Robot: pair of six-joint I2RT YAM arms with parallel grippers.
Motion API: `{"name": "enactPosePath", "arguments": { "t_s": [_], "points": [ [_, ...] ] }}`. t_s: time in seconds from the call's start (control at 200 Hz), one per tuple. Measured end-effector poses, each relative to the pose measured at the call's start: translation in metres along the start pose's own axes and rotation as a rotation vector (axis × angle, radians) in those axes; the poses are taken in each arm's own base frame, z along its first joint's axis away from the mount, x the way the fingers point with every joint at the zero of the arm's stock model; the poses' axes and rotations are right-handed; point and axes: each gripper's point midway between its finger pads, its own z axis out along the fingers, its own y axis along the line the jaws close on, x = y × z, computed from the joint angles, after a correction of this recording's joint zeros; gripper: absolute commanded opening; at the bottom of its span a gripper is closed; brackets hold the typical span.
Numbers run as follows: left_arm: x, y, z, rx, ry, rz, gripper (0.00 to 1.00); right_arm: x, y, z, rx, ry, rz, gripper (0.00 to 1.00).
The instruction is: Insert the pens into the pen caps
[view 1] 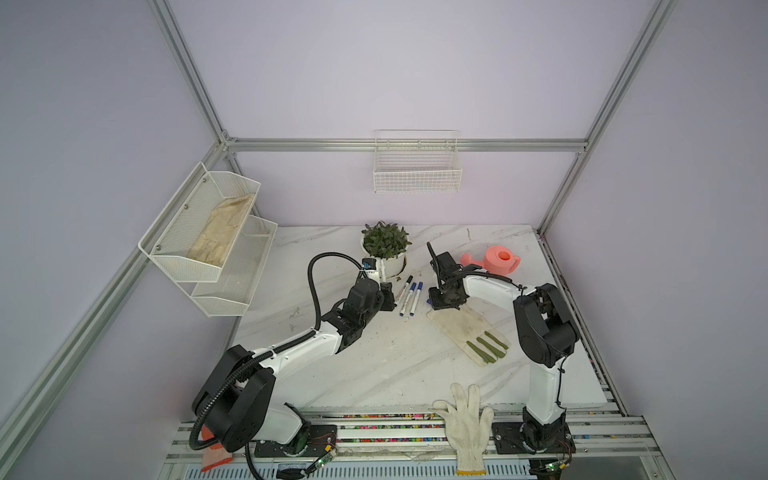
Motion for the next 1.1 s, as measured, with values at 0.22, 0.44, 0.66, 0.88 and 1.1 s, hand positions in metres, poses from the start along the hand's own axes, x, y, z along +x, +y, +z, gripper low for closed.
{"name": "enactPosePath", "arguments": {
  "t_s": [0.22,0.44,0.66,0.88,1.1],
  "points": [
    [0.000,0.001,0.000,-0.001,0.000,-0.012,0.00,-0.002,-0.011,0.000,0.062,-0.012,-0.010,0.39],
    [0.001,0.001,0.000,-0.004,0.005,-0.018,0.00,-0.012,-0.013,-0.002,0.085,-0.038,-0.013,0.39],
    [0.003,0.002,0.000,-0.009,0.013,-0.016,0.00,-0.044,0.004,-0.018,0.017,-0.112,-0.005,0.39],
    [0.006,0.004,0.000,-0.016,0.025,-0.016,0.00,-0.050,0.015,0.003,-0.033,-0.084,-0.005,0.35],
    [0.009,0.005,0.000,-0.021,0.036,-0.014,0.00,-0.040,0.022,0.021,-0.079,-0.028,-0.011,0.24]
  ]
}}
